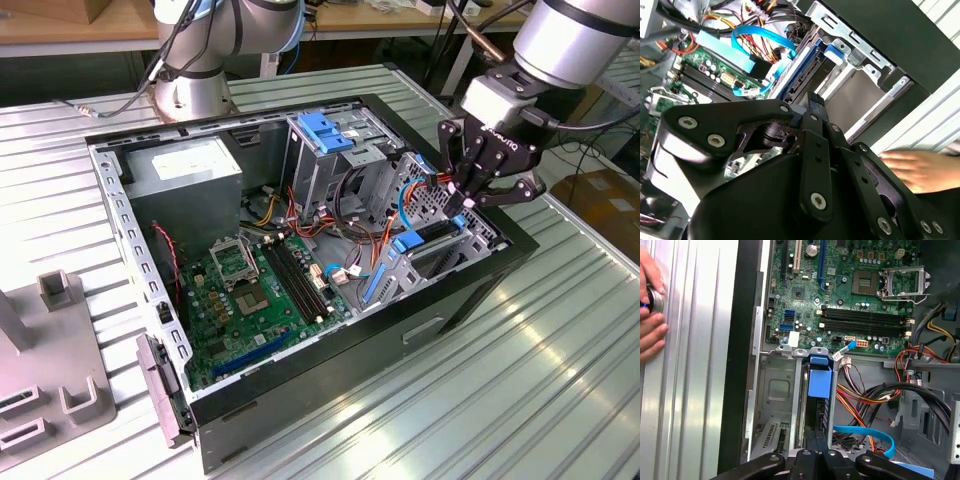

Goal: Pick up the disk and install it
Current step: 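Insert the first disk wire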

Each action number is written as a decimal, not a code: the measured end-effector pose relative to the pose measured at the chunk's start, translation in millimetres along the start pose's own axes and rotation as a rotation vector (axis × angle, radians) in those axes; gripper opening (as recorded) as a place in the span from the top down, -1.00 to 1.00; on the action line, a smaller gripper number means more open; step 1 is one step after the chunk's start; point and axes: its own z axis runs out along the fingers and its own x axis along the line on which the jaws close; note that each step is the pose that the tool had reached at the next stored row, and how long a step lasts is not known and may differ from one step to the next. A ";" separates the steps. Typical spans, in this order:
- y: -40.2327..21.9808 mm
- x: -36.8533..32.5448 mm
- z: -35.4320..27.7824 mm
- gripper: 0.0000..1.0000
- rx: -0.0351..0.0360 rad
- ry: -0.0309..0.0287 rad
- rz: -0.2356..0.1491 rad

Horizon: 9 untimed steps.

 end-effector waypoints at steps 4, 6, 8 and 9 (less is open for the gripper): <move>-0.7 0.1 0.1 0.80 -0.0008 0.0011 -0.077; -1.1 0.1 0.2 0.80 -0.0011 0.0016 -0.111; -1.7 0.2 0.3 0.80 -0.0015 0.0022 -0.149; -3.0 0.3 0.5 0.80 -0.0018 0.0024 -0.177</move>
